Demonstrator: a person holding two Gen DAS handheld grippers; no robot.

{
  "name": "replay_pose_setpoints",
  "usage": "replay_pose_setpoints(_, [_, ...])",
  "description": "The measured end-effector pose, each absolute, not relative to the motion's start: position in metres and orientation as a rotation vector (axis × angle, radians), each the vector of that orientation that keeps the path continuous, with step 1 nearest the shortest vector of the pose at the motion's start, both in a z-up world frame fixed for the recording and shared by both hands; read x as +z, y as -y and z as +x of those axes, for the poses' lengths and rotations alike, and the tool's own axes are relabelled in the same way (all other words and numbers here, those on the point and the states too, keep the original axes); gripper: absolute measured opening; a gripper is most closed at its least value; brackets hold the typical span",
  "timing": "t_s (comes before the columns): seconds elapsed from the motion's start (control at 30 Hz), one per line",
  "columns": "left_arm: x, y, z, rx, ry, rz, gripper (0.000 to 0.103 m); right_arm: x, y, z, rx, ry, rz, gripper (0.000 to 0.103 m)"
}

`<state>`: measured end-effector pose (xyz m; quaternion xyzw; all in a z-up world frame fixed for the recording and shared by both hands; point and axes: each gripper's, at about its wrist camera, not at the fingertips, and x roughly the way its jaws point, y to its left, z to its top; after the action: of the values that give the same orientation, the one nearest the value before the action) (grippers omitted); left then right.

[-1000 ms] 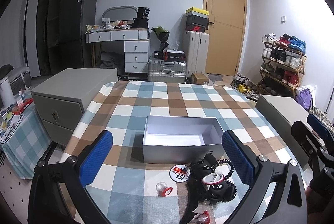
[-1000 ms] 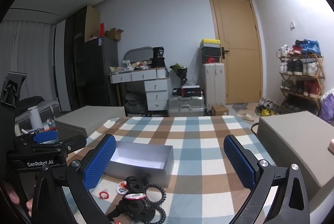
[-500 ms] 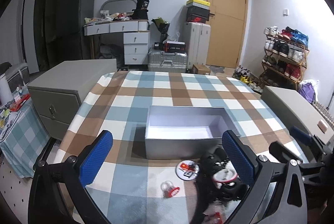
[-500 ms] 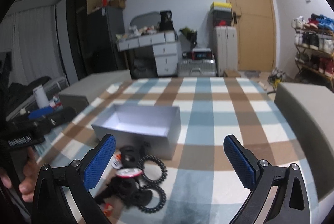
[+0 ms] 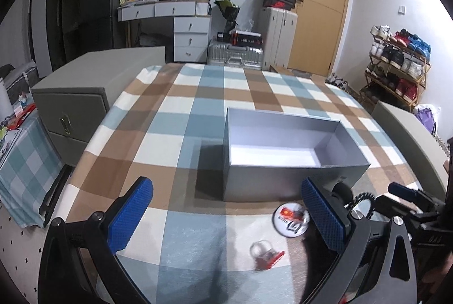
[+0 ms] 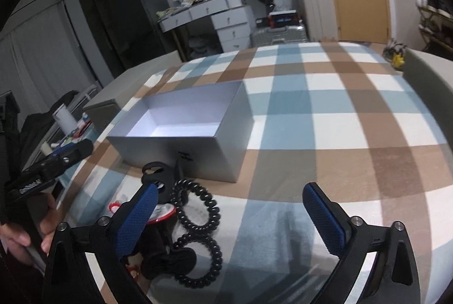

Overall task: Organize jewelry
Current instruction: 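Grasp black coil hair tie with right tool while left tool grasps clear red-gem ring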

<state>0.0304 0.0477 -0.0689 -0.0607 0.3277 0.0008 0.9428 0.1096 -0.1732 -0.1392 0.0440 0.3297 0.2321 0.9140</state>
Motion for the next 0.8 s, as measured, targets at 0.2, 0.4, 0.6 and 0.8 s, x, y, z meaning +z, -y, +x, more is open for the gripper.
replay_pose_setpoints(0.2, [-0.077,-0.052,0.030,-0.038,-0.709,-0.133,0.102,-0.145,0.163,0.113,0.563,-0.716,0.088,0.071])
replay_pose_setpoints(0.4, [-0.083,-0.058,0.030,-0.095,-0.758,-0.161,0.102,-0.154,0.160,0.118,0.617,-0.776,0.098,0.009])
replay_pose_setpoints(0.6, [-0.087,-0.062,0.031,-0.140,-0.813,-0.190,0.102,-0.146,0.165,0.108,0.638,-0.713,0.093,0.008])
replay_pose_setpoints(0.8, [-0.090,-0.067,0.029,-0.169,-0.852,-0.205,0.102,-0.136,0.173,0.103,0.620,-0.666,0.111,0.008])
